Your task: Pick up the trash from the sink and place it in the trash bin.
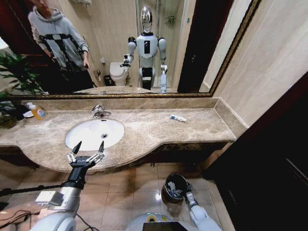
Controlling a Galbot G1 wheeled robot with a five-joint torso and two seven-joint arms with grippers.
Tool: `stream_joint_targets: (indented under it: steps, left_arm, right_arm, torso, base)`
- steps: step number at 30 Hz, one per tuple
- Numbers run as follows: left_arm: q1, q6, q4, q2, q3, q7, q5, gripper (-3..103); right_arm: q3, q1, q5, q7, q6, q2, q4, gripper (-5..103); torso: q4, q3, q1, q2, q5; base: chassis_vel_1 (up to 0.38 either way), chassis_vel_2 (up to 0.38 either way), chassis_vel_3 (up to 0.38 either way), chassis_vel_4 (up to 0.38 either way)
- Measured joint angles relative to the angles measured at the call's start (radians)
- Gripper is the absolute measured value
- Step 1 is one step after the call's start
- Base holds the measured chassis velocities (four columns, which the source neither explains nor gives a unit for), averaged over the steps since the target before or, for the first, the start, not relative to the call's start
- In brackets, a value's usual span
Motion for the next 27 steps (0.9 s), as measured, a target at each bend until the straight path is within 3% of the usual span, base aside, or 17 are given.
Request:
stream_joint_targets:
  steps: [5, 8, 13, 19, 27]
  left_arm:
    - [0.0, 0.0, 0.0, 0.0, 0.0, 0.0, 0.0, 100]
    - [0.0, 0.0, 0.0, 0.0, 0.0, 0.0, 0.0, 100]
    - [0.0, 0.0, 0.0, 0.0, 0.0, 0.0, 0.0, 100]
    - [0.0, 0.0, 0.0, 0.0, 0.0, 0.0, 0.0, 100]
    - [0.0, 0.0, 0.0, 0.0, 0.0, 0.0, 0.0, 100]
  right_arm:
    - [0.042, -0.118, 0.048, 0.033, -0.003, -0.04, 0.247, 100]
    - [0.088, -0.211, 0.089, 0.036, -0.03, -0.053, 0.484, 100]
    - [0.122, -0.281, 0.132, 0.037, -0.077, -0.067, 0.728, 100]
    - [0.112, -0.253, 0.184, 0.032, -0.148, -0.11, 0.862, 100]
    - [0.068, -0.096, 0.248, 0.023, -0.248, -0.181, 0.873, 100]
  torso:
    - [0.0, 0.0, 0.0, 0.0, 0.0003]
    - [0.0001, 0.0, 0.0, 0.0, 0.0002]
    - [0.0001, 0.0, 0.0, 0.0, 0.0001]
    - [-0.0001, 0.0, 0.0, 0.0, 0.0001]
    - [0.0001, 0.0, 0.0, 0.0, 0.0003]
  base:
    - [0.0, 0.0, 0.0, 0.0]
    - [0.0, 0.0, 0.0, 0.0]
    - [0.0, 0.0, 0.0, 0.0]
    - [0.0, 0.0, 0.0, 0.0]
    - [0.0, 0.0, 0.0, 0.0]
